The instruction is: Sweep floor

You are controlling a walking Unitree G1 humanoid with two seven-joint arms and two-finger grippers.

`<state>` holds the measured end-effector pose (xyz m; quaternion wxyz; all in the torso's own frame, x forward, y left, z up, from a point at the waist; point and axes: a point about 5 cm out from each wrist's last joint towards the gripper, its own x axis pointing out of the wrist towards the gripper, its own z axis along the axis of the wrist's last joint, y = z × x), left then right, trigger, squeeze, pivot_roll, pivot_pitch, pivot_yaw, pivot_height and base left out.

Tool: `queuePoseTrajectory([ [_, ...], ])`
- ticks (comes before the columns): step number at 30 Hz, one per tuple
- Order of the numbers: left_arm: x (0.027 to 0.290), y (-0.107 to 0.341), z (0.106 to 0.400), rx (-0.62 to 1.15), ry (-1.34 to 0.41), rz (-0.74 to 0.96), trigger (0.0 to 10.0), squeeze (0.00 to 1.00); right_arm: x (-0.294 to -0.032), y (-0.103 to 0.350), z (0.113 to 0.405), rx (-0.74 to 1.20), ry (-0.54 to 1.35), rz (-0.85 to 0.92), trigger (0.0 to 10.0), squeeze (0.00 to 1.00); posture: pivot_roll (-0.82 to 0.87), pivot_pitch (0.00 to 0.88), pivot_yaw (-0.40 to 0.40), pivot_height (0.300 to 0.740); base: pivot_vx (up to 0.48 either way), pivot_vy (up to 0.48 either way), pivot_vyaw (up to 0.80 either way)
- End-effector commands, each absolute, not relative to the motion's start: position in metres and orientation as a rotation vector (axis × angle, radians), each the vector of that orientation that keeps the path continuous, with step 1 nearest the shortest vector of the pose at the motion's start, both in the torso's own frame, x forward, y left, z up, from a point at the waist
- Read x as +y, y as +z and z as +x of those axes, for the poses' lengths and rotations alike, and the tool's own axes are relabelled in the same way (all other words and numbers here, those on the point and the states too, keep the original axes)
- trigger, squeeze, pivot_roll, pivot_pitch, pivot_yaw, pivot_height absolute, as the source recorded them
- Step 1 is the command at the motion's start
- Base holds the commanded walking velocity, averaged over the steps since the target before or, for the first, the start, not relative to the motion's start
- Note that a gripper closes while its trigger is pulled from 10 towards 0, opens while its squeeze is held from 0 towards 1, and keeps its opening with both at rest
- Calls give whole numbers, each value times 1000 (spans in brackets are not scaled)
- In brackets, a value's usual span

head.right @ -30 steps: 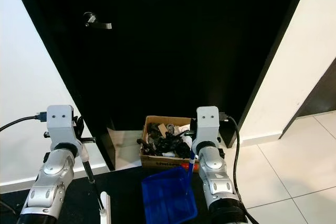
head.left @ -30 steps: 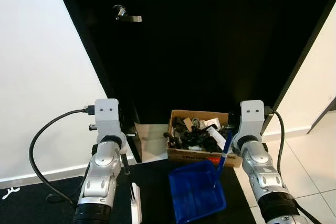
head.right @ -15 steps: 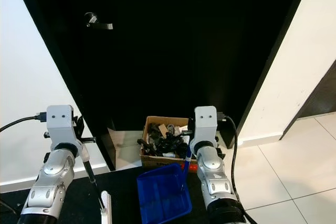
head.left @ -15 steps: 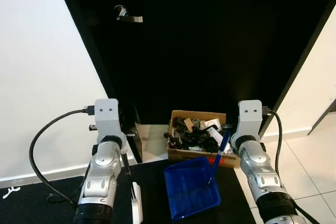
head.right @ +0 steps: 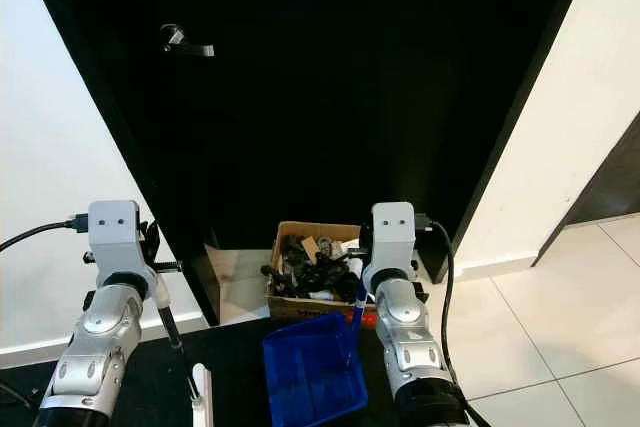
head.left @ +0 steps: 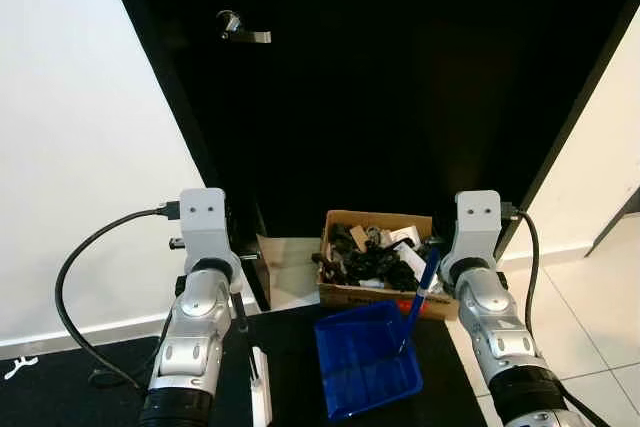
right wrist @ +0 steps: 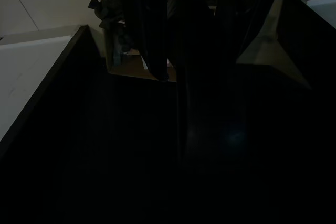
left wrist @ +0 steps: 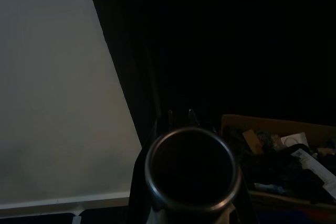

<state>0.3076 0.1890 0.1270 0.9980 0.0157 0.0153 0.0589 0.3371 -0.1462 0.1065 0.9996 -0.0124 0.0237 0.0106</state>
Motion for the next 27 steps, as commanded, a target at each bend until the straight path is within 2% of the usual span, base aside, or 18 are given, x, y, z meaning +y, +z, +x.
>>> queuePoseTrajectory([
  [1,190,129,308,23,135,21,10000,0,-145,115,340,2,20,-13,10000,0,12,55,60,740,0,386,0],
  [27,190,130,307,25,138,21,10000,0,-143,114,340,4,21,-10,10000,0,15,57,61,740,0,407,0],
])
